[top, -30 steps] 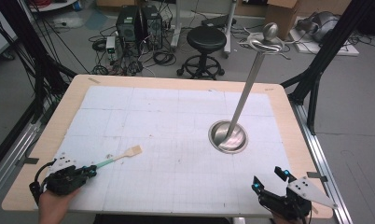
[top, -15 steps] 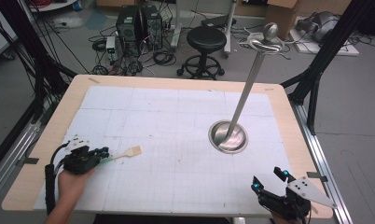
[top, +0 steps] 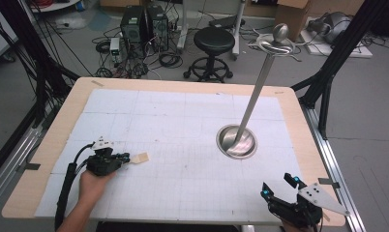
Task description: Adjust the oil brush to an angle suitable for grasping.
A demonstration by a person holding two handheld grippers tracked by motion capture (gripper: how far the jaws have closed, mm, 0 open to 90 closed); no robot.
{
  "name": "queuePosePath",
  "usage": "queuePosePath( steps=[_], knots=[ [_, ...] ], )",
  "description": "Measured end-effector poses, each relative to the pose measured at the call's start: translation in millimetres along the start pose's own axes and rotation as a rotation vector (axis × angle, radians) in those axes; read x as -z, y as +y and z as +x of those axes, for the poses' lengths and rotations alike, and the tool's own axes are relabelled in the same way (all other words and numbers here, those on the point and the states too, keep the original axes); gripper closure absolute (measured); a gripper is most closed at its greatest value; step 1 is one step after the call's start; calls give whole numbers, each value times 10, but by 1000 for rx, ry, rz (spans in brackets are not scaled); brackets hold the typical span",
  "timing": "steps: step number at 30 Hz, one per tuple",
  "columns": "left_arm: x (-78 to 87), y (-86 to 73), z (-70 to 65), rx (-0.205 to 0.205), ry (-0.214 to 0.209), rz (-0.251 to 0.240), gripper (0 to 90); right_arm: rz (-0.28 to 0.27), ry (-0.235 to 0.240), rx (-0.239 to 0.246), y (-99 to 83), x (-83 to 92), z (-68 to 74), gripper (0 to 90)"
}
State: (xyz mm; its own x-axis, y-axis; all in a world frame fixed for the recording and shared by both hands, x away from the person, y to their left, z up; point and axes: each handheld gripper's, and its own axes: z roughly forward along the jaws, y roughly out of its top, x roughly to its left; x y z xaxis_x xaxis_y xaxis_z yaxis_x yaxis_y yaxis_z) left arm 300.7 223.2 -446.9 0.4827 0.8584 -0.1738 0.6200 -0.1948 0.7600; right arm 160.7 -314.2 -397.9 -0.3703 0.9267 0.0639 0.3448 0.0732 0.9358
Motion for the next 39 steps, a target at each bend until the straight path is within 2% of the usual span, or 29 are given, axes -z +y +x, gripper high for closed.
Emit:
queuePosePath(
  steps=[3, 11, 12, 13, 14, 17, 18, 19, 22, 25, 31, 34, 36, 37, 39],
  knots=[
    [1, -15, -67, -16, -37, 11, 874, -3, 1, 1, 1, -2, 3, 182],
    [-43, -33, -264, -52, -89, 18, 875, -4, 0, 3, 1, -1, 5, 182],
    [-64, -29, -330, -59, -104, 24, 875, -4, 0, 2, 1, -2, 5, 182],
    [-64, -29, -330, -59, -104, 24, 874, -4, 0, 2, 1, -2, 5, 182],
    [-93, -23, -404, -68, -116, 25, 875, -4, 0, 3, 1, 0, 5, 182],
    [-128, -14, -480, -77, -125, 26, 874, -7, -1, 6, 2, 2, 2, 182],
    [-161, -4, -561, -84, -136, 28, 874, -5, -1, 0, 3, 7, 4, 182],
    [-161, -4, -561, -84, -136, 28, 873, -5, -1, 0, 3, 7, 4, 182],
    [-214, 9, -710, -112, -155, 36, 873, -5, -2, -2, 3, 12, 2, 182],
    [-235, 5, -768, -115, -162, 33, 873, -5, -2, -1, 3, 12, 1, 182],
    [-256, -15, -889, -138, -211, 40, 874, -6, 0, 2, 3, 10, -2, 182],
    [-212, -8, -892, -131, -229, 30, 867, -7, -3, 1, 3, 17, -4, 182],
    [-72, 3, -866, -139, -234, -8, 866, -11, -4, -3, 2, 26, -12, 182],
    [-72, 3, -866, -139, -234, -8, 867, -11, -4, -3, 2, 26, -12, 182],
    [115, -50, -806, -139, -228, -35, 868, -12, -7, -10, 2, 33, -18, 183]
  ],
)
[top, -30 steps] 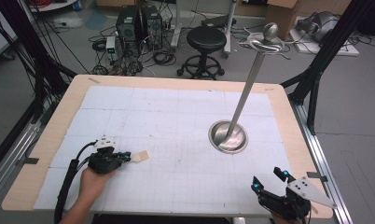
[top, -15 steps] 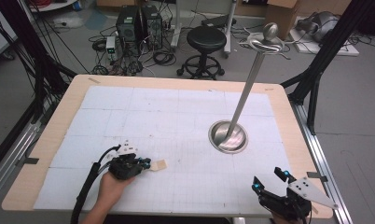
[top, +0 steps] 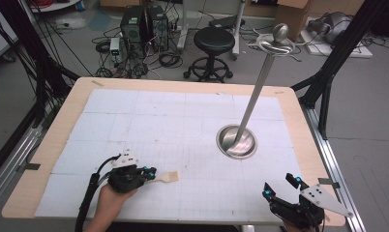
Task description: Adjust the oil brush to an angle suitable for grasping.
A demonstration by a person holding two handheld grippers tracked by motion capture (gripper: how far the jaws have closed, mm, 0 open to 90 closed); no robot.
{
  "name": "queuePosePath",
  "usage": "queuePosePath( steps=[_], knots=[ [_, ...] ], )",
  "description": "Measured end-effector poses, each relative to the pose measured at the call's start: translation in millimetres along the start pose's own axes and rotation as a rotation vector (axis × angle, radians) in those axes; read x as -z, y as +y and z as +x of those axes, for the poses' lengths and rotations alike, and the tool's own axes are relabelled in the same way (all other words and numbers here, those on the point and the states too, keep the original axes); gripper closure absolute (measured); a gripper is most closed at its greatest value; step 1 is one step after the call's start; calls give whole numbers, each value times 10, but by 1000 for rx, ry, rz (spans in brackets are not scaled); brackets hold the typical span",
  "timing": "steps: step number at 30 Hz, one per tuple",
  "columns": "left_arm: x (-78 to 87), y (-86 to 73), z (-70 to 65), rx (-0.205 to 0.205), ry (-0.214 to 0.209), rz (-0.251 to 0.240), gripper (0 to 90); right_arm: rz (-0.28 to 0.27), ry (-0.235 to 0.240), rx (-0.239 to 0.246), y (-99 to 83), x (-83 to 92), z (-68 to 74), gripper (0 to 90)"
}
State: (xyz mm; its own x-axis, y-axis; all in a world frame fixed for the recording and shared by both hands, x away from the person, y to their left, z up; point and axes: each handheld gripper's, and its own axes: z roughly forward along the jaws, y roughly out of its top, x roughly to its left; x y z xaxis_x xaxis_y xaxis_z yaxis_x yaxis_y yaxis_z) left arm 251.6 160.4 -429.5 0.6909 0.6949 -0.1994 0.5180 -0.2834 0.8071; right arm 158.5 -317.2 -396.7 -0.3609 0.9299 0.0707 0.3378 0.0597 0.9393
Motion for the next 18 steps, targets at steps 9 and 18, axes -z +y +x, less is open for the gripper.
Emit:
queuePosePath(
  steps=[9, 18],
  knots=[
    [515, -279, 99, 5, 49, -12, 866, -6, -2, -3, 3, 7, 7, 182],
    [723, -501, 119, 11, 79, 36, 866, -5, -3, -1, 0, 4, 5, 182]
  ],
)
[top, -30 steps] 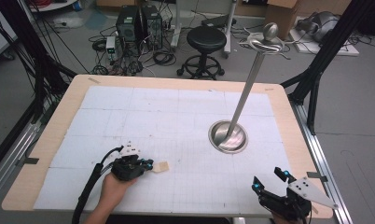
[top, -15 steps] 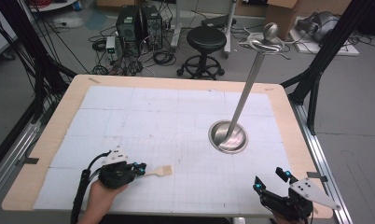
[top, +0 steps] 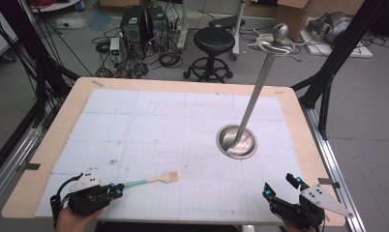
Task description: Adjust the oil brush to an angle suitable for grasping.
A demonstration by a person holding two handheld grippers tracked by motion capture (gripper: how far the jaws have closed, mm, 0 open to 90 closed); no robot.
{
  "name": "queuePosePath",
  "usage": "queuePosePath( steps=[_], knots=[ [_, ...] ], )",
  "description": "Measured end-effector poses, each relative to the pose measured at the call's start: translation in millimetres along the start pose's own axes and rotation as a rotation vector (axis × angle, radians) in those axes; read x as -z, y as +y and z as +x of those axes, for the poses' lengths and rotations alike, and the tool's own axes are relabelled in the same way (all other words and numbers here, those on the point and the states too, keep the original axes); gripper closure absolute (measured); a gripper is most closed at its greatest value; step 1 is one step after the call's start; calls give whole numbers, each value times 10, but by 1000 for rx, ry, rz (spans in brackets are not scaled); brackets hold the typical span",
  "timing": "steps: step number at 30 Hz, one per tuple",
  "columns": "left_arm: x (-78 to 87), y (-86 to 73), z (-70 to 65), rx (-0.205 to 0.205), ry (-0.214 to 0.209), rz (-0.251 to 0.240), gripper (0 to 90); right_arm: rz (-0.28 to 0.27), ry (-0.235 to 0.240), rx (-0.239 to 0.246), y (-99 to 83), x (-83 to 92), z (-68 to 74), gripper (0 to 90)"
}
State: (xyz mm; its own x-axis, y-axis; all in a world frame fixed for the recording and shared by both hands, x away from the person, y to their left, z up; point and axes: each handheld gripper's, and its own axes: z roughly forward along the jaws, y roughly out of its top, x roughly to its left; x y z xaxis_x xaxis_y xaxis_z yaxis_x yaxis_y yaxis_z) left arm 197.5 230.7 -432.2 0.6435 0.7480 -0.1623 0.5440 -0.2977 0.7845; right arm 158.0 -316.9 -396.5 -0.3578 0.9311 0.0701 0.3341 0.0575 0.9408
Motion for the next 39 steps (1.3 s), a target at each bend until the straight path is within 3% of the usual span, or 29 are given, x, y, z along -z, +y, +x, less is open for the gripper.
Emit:
queuePosePath(
  steps=[3, 5, 11, 13, 22, 27, 32, 38, 39],
  knots=[
    [47, -60, 0, -4, 14, 25, 868, -4, -3, -2, 1, 10, -8, 182],
    [78, -96, 41, 10, 49, 42, 868, 0, -1, -3, -3, 2, -13, 183],
    [18, -91, 113, 11, 119, 77, 868, -3, 0, -6, 3, 3, 0, 182],
    [0, -84, 127, 11, 124, 81, 868, 2, -1, -5, -1, 1, -6, 182],
    [-214, 92, 150, 1, 194, 74, 866, 5, -2, -4, -2, -1, -6, 182],
    [-436, 270, 162, 7, 229, 71, 862, 5, -1, -5, -3, -2, -7, 183],
    [-535, 346, 188, 22, 235, 63, 860, 6, 0, -1, -6, -5, -13, 182],
    [-678, 440, 196, 25, 222, 33, 851, 11, 3, 2, -6, -12, -3, 182],
    [-699, 462, 201, 32, 204, 31, 851, 14, 4, -2, -7, -15, -2, 183]
  ],
)
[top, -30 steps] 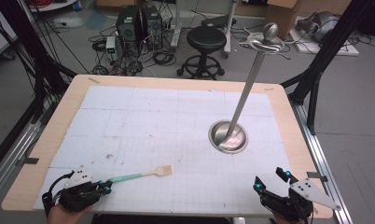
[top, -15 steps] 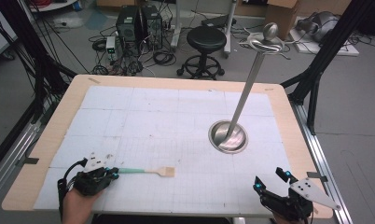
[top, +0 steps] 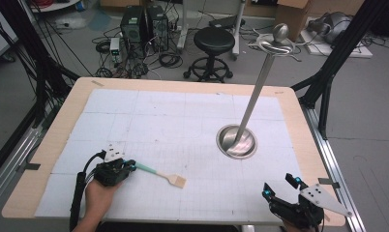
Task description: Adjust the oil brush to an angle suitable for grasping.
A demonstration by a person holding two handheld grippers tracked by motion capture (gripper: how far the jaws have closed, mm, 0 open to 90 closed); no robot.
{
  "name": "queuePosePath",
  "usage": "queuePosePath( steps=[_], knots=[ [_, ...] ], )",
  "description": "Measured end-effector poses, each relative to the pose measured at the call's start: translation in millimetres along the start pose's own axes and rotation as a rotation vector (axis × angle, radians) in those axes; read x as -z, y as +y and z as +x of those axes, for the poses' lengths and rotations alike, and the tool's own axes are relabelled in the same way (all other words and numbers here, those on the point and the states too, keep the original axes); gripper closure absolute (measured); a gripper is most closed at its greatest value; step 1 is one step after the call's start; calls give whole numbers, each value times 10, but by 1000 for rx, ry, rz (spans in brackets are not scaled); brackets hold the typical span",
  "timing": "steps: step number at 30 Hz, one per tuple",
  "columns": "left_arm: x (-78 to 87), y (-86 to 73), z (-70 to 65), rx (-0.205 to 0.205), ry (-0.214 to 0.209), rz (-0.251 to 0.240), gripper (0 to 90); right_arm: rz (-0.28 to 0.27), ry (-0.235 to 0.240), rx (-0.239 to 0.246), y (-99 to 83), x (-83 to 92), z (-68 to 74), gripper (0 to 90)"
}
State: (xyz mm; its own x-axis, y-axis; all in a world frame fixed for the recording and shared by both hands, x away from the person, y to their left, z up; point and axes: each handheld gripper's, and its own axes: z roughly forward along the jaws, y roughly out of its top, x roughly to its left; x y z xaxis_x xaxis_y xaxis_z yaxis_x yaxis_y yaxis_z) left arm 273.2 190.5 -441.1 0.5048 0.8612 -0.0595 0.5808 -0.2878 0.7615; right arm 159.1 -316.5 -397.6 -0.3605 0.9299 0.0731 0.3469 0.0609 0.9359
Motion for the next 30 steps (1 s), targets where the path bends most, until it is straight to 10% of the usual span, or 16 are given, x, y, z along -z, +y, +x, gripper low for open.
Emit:
queuePosePath(
  steps=[12, 30],
  knots=[
    [57, 11, 430, 81, 61, -52, 858, -2, 4, -1, -2, -3, -2, 182],
    [-70, -16, 214, -28, -106, -28, 863, -1, 1, -2, -4, -2, -12, 182]
  ],
)
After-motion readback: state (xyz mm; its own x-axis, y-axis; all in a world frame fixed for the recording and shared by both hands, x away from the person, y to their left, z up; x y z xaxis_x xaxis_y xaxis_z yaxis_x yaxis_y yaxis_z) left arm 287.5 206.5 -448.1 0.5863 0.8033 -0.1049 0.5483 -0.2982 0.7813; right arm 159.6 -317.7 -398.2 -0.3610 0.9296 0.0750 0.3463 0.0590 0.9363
